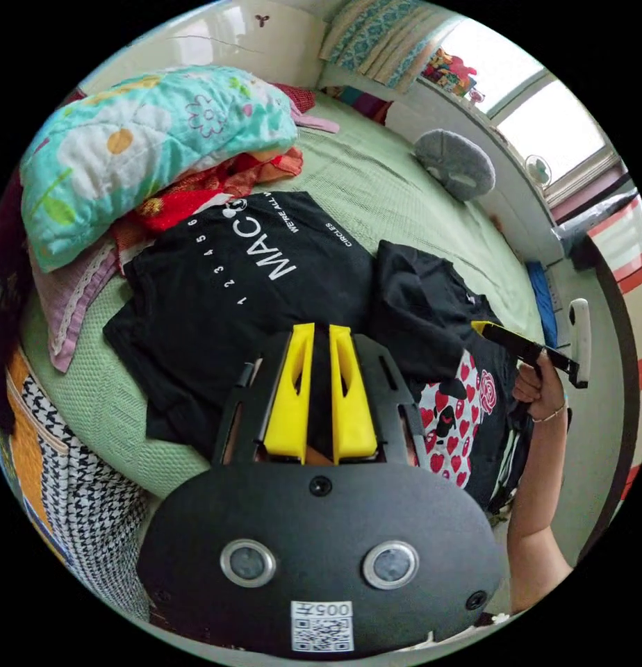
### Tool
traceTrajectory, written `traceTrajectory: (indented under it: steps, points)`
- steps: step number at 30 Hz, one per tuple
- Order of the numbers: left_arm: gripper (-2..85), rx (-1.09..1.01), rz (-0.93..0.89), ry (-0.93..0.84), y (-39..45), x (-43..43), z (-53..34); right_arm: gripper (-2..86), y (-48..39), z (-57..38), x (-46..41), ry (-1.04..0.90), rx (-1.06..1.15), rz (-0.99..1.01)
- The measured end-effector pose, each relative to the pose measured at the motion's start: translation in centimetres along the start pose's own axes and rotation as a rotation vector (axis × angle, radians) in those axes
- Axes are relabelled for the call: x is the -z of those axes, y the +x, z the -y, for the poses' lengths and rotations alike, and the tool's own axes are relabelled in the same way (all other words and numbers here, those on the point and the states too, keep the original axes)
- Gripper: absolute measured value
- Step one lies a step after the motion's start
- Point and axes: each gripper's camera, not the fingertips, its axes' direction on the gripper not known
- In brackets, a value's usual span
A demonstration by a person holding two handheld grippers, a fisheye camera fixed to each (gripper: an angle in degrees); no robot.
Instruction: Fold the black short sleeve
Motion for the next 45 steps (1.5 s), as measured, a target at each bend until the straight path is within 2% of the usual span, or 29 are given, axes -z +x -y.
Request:
traceTrajectory:
  steps: [4,6,8,10,14,19,23,26,30,33,36,40,45]
  points:
    - [6.1,-0.015,0.017,-0.013,2.3,-0.8,1.3,7.3,-0.4,0.9,2.5,0.117,0.066,0.073]
    - [6.2,-0.038,-0.013,-0.041,3.2,-1.3,1.8,7.9,-1.9,1.8,1.7,0.074,0.131,0.040]
    - [6.3,-0.077,-0.021,-0.084,4.4,-1.8,2.4,8.6,-3.4,2.3,-0.8,-0.048,0.204,-0.067]
    - [6.4,-0.107,-0.032,-0.120,5.2,-1.9,2.7,8.5,-3.2,1.6,-1.9,-0.065,0.220,-0.108]
    - [8.4,-0.235,-0.150,-0.090,8.1,-0.5,2.5,8.1,0.4,-0.5,-1.6,-0.020,0.127,0.068]
    - [12.8,-0.351,-0.115,0.003,12.2,0.8,2.2,8.1,2.0,-1.5,-1.8,-0.061,0.116,0.085]
    - [16.4,-0.448,-0.141,-0.117,15.6,-2.0,2.6,7.7,2.1,-2.1,-2.6,-0.096,0.129,0.077]
    - [18.0,-0.444,-0.101,-0.147,17.8,-3.3,3.4,6.9,2.6,-2.3,-2.8,-0.094,0.094,0.067]
    - [15.6,-0.363,-0.061,-0.215,19.1,-5.3,4.8,4.4,3.0,-2.9,-2.1,-0.061,0.091,0.100]
    - [9.6,-0.306,0.100,-0.247,20.1,-6.5,5.5,0.0,3.4,-3.1,-1.6,-0.052,0.108,0.110]
    - [7.0,-0.281,0.117,-0.251,20.6,-6.6,6.0,-1.4,3.7,-3.1,-1.2,-0.055,0.105,0.126]
    - [4.6,-0.331,0.069,-0.288,21.2,-5.5,5.9,-1.6,4.1,-3.3,0.5,-0.010,0.102,0.114]
    - [4.3,-0.434,-0.129,-0.260,21.4,-2.6,4.7,-1.7,5.7,-3.6,3.1,0.052,0.058,0.049]
